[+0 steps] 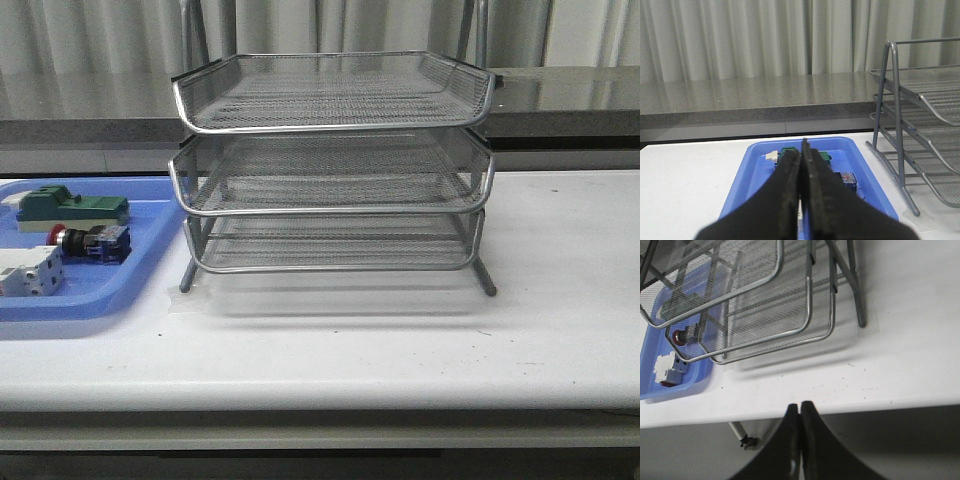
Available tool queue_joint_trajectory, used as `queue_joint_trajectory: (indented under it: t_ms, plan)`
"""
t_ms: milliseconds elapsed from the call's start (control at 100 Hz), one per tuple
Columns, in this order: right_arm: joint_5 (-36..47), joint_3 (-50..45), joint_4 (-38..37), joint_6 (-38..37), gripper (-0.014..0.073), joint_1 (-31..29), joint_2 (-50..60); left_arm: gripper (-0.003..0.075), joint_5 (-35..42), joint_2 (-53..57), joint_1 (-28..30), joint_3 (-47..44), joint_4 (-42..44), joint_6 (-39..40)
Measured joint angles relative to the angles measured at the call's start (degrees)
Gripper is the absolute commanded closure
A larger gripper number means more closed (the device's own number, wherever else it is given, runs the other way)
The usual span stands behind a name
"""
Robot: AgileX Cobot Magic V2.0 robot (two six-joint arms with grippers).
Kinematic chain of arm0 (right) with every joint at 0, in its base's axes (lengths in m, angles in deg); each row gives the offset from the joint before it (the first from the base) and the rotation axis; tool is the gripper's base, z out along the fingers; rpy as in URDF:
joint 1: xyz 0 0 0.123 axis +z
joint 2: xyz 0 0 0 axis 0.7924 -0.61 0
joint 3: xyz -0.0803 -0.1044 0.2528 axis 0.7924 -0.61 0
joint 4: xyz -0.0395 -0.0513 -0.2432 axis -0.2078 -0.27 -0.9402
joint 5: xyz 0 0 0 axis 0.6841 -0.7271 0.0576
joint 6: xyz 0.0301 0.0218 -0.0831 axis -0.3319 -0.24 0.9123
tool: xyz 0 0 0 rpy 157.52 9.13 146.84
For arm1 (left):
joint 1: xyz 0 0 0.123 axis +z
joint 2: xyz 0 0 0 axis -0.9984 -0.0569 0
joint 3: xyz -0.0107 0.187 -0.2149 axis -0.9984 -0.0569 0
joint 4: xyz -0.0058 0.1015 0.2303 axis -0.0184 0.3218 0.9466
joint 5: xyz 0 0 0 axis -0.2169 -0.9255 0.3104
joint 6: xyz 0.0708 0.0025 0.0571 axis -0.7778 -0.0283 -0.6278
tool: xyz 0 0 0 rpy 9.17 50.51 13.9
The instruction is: Place button on rack with both arms
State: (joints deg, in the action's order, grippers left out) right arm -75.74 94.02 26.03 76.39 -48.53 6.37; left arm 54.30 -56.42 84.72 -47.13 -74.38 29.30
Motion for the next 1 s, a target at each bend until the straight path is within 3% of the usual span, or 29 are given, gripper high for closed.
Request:
queue_joint_trajectory:
  t_ms: [140,220,410,580,850,1000]
  plan:
    - [1.1,0.0,5.2,0.5,0.0251,0.1,-6.3,0.0740,0.0,0.0,0.0,0.0,0.0,0.0]
    - [2.3,0.0,8.6,2.4,0.0176,0.1,-9.2,0.0740,0.0,0.0,0.0,0.0,0.0,0.0]
    - [6.5,0.1,19.3,11.6,0.0172,0.1,-15.3,0.0740,0.0,0.0,0.0,0.0,0.0,0.0]
    - [8.9,0.1,33.4,23.8,0.0172,0.1,-21.8,0.0740,0.0,0.0,0.0,0.0,0.0,0.0]
    - [5.9,4.1,54.8,47.1,0.0172,0.1,-33.1,0.0740,0.0,0.0,0.0,0.0,0.0,0.0]
    - [3.6,7.0,60.2,52.1,0.0172,0.1,-39.8,0.0740,0.0,0.0,0.0,0.0,0.0,0.0]
